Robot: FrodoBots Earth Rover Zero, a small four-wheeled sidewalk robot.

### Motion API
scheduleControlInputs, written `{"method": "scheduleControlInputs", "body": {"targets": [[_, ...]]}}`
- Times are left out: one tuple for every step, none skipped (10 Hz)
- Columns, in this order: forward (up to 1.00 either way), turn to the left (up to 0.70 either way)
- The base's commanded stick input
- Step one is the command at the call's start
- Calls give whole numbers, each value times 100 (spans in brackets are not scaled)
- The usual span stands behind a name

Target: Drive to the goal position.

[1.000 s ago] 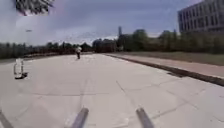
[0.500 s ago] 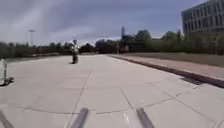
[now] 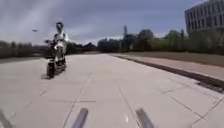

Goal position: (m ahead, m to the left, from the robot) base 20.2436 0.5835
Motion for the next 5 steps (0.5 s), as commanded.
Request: {"method": "scheduleControlInputs", "body": {"targets": [[100, 0], [100, 0], [100, 0], [100, 0], [100, 0]]}}
